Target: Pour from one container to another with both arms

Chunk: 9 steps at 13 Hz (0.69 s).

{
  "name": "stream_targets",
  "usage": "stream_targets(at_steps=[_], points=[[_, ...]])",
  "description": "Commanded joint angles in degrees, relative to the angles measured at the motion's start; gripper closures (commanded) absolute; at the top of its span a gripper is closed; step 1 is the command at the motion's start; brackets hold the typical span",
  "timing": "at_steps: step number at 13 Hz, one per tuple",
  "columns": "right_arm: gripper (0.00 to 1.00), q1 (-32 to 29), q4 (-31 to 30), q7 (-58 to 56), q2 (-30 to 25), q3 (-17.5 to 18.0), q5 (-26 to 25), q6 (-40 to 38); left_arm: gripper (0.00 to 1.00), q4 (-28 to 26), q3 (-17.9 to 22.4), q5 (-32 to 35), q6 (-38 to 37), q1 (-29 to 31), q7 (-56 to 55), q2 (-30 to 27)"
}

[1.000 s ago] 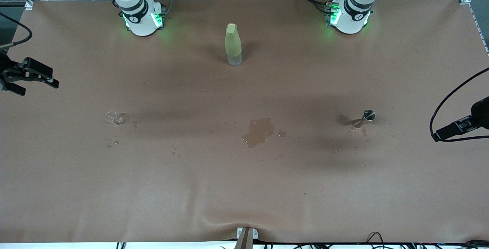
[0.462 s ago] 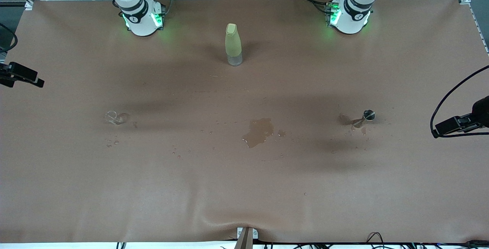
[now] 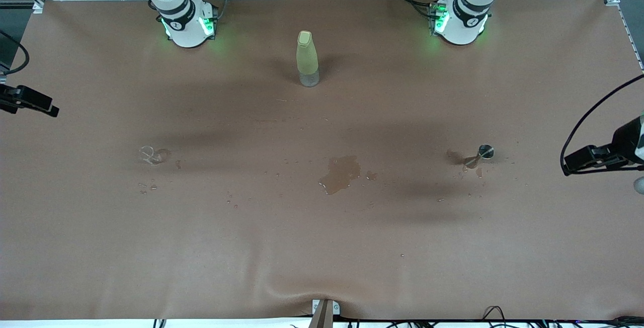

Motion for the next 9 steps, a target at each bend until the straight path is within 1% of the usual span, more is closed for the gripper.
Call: stream_targets(at_steps=[1,4,9], points=[[0.0,1.25,-1.43,1.57,-1.4,-0.98,-1.4,0.53,0.0,-4.55,4.86,-0.88,0.01,-4.45,1.54,-3.5],[0.0,2.83,-1.78,4.64,-1.4,-1.15,-1.05,0.61,0.0,-4.02,4.51,-0.62,0.01,-3.84,1.98,-2.97],[0.0,3.19,-1.78,3.95,-1.57,-1.59,-0.35,1.49,0.0,-3.49,4.51,-1.06,0.01,-3.66,3.13,-2.89]])
